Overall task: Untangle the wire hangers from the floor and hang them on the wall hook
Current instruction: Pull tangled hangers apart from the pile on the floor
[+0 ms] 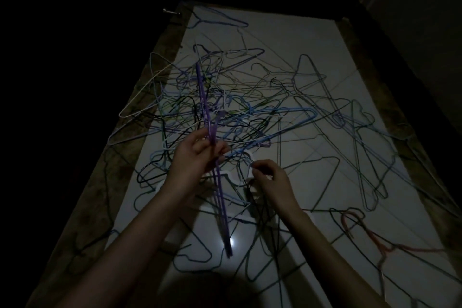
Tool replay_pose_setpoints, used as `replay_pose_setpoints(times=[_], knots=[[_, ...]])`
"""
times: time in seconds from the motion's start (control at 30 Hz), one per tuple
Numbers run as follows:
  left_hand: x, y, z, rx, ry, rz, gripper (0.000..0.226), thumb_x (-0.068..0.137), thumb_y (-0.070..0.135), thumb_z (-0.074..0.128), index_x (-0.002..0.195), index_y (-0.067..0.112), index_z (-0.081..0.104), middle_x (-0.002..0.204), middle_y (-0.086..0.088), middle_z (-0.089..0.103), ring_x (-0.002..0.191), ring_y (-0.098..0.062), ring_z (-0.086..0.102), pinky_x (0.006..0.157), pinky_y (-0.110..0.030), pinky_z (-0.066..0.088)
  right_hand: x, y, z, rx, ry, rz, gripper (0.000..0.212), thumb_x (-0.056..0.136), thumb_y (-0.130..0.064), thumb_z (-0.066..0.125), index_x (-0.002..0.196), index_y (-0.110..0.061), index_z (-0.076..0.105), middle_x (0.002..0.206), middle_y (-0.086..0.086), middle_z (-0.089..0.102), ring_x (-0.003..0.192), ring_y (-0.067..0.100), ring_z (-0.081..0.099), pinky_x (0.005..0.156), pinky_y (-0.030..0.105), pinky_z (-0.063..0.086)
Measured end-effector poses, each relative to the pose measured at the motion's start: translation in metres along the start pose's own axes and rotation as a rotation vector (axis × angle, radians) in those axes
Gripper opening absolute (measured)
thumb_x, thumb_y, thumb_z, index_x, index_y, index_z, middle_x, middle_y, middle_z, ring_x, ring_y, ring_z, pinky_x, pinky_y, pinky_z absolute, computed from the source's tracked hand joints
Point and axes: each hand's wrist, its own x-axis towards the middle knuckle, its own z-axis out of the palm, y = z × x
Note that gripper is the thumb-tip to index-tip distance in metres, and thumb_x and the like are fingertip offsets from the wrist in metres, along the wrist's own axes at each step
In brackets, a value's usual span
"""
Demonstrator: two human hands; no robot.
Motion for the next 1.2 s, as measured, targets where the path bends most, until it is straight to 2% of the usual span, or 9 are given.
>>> replay_pose_setpoints(times=[0.07,0.23,0.4,0.5,0.63,0.77,0.87,0.97,1.2], knots=[[0.001,-0.001,-0.005,-0.012,0.008,0.007,0.03,0.087,0.0,0.056,0.116,0.0,0.052,0.091,-0.01,0.067,0.072,-0.007,0.069,0.069,-0.023,0.057,0.005,0.013,0.006,0.0,-0.007,0.023,0.012,0.089,-0.004,0.056,0.095,-0.011,0.062,0.096,0.002,0.062,0.091,0.012,0.056,0.069,0.002,0.041],[0.0,-0.006,-0.016,0.018,-0.005,0.045,0.023,0.091,0.004,0.053,0.114,0.002,0.055,0.1,-0.003,0.068,0.083,-0.007,0.07,0.067,-0.017,0.055,0.011,0.035,0.016,-0.033,-0.07,0.154,0.017,0.085,-0.004,0.061,0.1,-0.011,0.06,0.09,0.003,0.061,0.084,0.018,0.058,0.066,0.018,0.049],[-0.002,-0.009,-0.024,0.029,0.037,0.071,0.018,0.093,0.008,0.051,0.104,0.02,0.057,0.097,0.001,0.069,0.083,-0.004,0.069,0.069,-0.017,0.055,0.015,0.041,0.025,-0.215,-0.112,0.153,0.027,0.077,-0.005,0.066,0.1,-0.016,0.058,0.086,0.003,0.06,0.084,0.024,0.06,0.079,0.039,0.053],[-0.001,-0.011,-0.029,0.037,0.035,0.072,0.017,0.094,0.009,0.049,0.105,0.018,0.059,0.099,0.0,0.068,0.085,-0.003,0.069,0.069,-0.014,0.053,0.017,0.037,0.026,-0.336,-0.112,0.123,0.019,0.083,-0.007,0.058,0.101,-0.01,0.062,0.087,0.002,0.06,0.083,0.021,0.06,0.075,0.035,0.052],[0.002,-0.009,-0.037,0.009,0.059,0.063,0.024,0.094,0.007,0.048,0.116,0.009,0.057,0.099,-0.004,0.068,0.086,-0.008,0.07,0.072,-0.016,0.054,0.014,0.029,0.022,-0.162,-0.028,0.154,0.016,0.092,-0.007,0.046,0.092,-0.008,0.062,0.075,0.003,0.059,0.063,0.015,0.054,0.05,0.017,0.043],[0.003,-0.005,-0.038,0.014,0.068,0.097,0.026,0.094,0.004,0.047,0.118,0.009,0.056,0.097,-0.003,0.066,0.081,-0.002,0.069,0.068,-0.013,0.052,0.01,0.02,0.015,-0.115,-0.066,0.121,0.013,0.092,-0.011,0.052,0.096,-0.007,0.064,0.077,0.004,0.061,0.059,0.005,0.051,0.045,0.006,0.038],[0.004,-0.005,-0.038,0.009,0.087,0.109,0.027,0.094,0.003,0.048,0.12,0.006,0.055,0.099,-0.005,0.066,0.082,-0.003,0.069,0.067,-0.012,0.052,0.007,0.015,0.012,-0.112,-0.052,0.08,0.01,0.092,-0.013,0.053,0.093,-0.011,0.063,0.082,0.009,0.067,0.06,0.005,0.055,0.047,0.006,0.037],[0.004,-0.004,-0.039,0.0,0.1,0.117,0.026,0.094,0.002,0.047,0.118,0.007,0.055,0.096,-0.002,0.065,0.079,0.0,0.068,0.066,-0.012,0.052,0.003,0.009,0.006,-0.11,-0.024,0.069,0.013,0.092,-0.013,0.053,0.096,-0.007,0.064,0.07,-0.003,0.061,0.053,-0.004,0.053,0.046,0.005,0.035],[0.002,-0.006,-0.037,-0.021,0.093,0.102,0.021,0.094,0.001,0.047,0.112,0.004,0.056,0.096,-0.006,0.065,0.077,-0.003,0.069,0.067,-0.013,0.053,-0.01,-0.016,-0.01,0.057,0.049,-0.001,0.014,0.09,-0.017,0.058,0.076,-0.014,0.056,0.062,0.0,0.05,0.053,0.009,0.046,0.05,0.013,0.037]])
